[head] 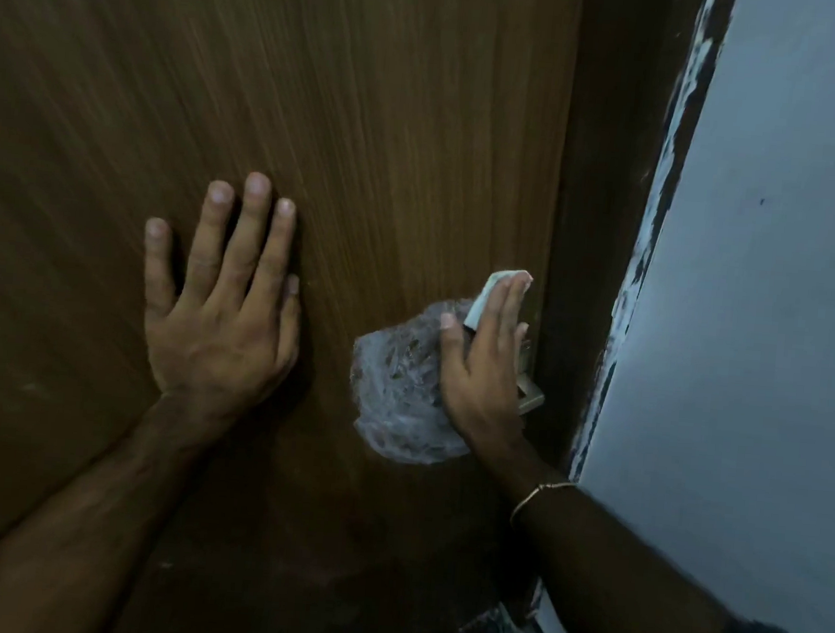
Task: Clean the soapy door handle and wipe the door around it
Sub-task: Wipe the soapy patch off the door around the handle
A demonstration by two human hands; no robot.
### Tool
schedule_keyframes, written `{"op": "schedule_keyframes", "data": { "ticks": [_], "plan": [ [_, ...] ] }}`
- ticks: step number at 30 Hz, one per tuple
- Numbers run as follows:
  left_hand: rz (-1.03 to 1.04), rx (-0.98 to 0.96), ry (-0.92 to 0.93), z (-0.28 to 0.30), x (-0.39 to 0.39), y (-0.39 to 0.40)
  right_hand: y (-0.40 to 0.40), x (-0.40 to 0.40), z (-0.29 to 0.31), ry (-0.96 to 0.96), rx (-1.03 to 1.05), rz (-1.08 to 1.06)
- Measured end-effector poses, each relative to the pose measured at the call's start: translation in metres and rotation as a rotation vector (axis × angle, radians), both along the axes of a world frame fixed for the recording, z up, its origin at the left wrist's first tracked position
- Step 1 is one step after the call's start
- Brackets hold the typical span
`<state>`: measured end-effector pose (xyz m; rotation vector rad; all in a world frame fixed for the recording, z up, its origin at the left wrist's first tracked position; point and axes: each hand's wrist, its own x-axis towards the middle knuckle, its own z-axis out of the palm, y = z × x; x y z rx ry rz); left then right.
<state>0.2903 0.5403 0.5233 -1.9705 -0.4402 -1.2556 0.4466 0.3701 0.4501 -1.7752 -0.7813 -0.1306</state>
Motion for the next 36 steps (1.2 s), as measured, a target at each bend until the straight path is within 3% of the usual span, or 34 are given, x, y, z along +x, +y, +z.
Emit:
{"op": "schedule_keyframes", "data": {
  "ticks": [7,11,16,20,26,29,31,36],
  "plan": [
    [0.013,0.021,-0.013,0.001,0.001,-0.002,-0.002,0.009,-0.002,-0.040,-0.040,-0.035],
    [0.016,0.030,-0.028,-0.001,0.001,-0.002,-0.002,-0.005,-0.012,-0.257,-0.105,0.036],
    [0.005,0.039,-0.021,-0.001,0.000,-0.004,0.005,-0.001,-0.008,-0.269,-0.111,-0.009],
    [0.005,0.040,-0.015,-0.006,-0.002,-0.004,0.010,-0.020,-0.023,-0.461,-0.195,0.014],
    [0.019,0.047,-0.003,-0.013,-0.005,-0.003,0.020,-0.019,-0.016,-0.415,-0.149,-0.032],
    [0.020,0.023,0.003,-0.016,-0.008,-0.002,0.017,-0.032,-0.031,-0.531,-0.283,0.050],
    [0.017,0.030,0.006,-0.019,-0.011,-0.001,0.008,-0.027,-0.039,-0.497,-0.344,0.042],
    [0.033,0.008,0.011,-0.031,-0.018,-0.001,0.024,-0.038,-0.025,-0.426,-0.206,-0.025]
  ]
}}
